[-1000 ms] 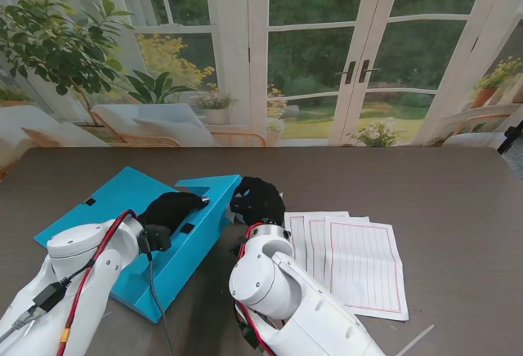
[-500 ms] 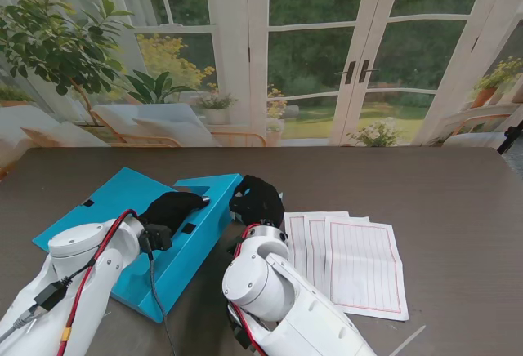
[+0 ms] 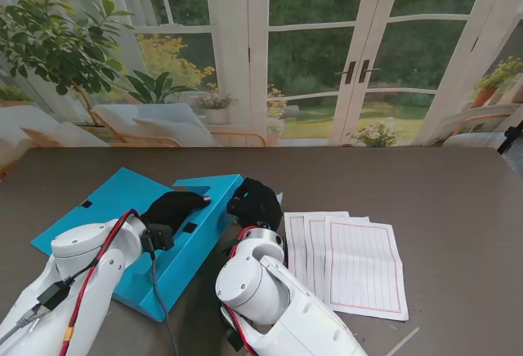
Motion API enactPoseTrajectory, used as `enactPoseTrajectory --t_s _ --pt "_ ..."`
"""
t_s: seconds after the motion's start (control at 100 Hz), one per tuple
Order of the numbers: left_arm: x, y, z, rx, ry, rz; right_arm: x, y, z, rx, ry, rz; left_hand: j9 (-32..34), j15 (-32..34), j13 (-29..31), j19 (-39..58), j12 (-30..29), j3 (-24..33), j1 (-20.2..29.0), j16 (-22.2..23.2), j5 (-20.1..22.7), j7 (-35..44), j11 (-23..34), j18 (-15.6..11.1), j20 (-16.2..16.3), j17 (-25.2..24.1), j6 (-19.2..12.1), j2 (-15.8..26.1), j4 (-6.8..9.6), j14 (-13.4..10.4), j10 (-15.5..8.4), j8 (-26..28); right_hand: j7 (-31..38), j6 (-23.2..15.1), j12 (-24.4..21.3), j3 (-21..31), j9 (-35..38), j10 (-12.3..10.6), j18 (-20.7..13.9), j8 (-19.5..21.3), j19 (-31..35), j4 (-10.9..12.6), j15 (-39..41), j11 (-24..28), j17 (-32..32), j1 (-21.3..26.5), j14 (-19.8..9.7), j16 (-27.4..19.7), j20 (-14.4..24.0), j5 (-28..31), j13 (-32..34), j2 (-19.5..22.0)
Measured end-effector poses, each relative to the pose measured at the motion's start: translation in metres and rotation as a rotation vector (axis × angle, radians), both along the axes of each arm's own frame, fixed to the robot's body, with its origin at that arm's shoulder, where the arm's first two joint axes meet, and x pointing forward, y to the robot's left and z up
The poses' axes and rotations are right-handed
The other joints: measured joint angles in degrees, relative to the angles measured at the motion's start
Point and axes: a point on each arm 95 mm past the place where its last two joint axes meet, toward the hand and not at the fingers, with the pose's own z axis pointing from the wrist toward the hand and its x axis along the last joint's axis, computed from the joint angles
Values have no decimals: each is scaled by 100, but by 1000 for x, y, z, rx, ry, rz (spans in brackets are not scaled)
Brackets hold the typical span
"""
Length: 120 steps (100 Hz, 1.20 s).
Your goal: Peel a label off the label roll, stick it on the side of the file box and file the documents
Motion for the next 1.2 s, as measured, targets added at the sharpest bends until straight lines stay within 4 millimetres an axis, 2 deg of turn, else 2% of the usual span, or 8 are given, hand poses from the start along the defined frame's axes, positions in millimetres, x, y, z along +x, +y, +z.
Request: enactPoseTrajectory --t_s 0.41,1.2 --pt "1 0 -2 8 2 3 3 -4 2 17 29 -16 0 0 0 0 0 1 0 0 0 0 0 7 2 0 3 0 0 4 1 0 -54 155 -1 131 70 49 9 -152 12 0 0 0 0 -1 12 -2 -19 69 2 0" --pt "0 -2 -2 6 2 -4 7 2 10 10 42 -47 0 0 0 0 4 1 0 0 0 0 0 8 3 -1 4 0 0 6 3 0 -63 164 -1 132 199 105 75 -133 51 3 0 -8 0 -1 84 -2 -89 189 5 0"
